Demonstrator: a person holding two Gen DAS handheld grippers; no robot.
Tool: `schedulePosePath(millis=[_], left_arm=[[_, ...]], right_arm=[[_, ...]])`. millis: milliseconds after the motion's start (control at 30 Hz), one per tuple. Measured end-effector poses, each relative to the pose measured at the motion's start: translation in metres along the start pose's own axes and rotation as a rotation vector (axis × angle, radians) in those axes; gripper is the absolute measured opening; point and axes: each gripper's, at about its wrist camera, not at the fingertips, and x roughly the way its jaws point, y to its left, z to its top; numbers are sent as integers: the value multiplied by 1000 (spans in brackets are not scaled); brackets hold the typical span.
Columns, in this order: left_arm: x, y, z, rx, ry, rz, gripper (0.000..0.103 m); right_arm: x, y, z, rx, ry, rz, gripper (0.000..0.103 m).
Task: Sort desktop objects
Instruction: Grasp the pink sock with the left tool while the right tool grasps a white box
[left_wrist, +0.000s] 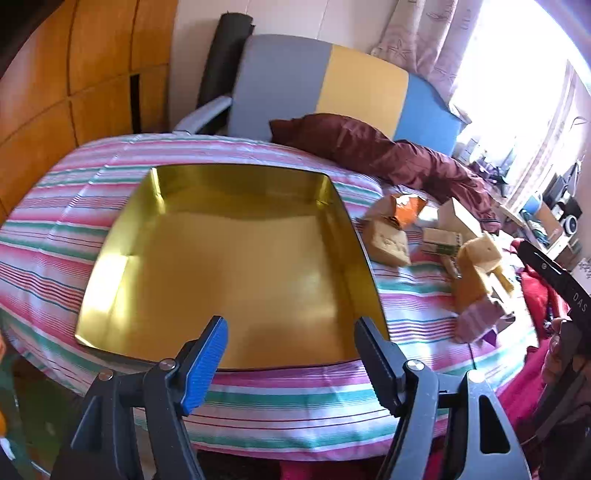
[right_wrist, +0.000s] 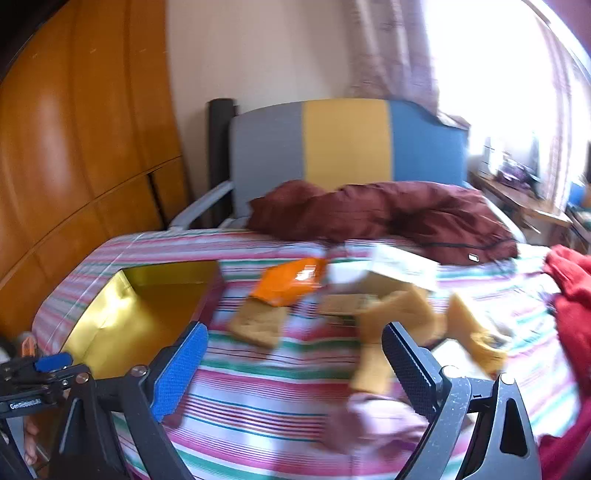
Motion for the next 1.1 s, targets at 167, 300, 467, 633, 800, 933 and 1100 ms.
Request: schedulePosePath(millis=[167,300,467,633,800,933,1100], left_arm=[[8,-12,0,32,40,-46,72],[18,-31,1,74,88,-97,72],[26,-70,5,186,142,-191,72],[37,-123,1,364,178,-349,72],[64,-175,-10,543,201,-370,72],[93,-198,-10,525,280,-430,72],[112,-221,-10,528,307,-481,71]], right_arm=[[-18,-69,-2,133,32,-86,96],[-26,-121,-12,300,97,-114,96],[-17,-153,-19,410,176,-175,96],[6,-154,-22,401,256,-199,96],[18,-157,-27,443,284,-145,96],[21,-168,-28,473,287,-116,96],[27,-168,-30,470,300,-108,96]])
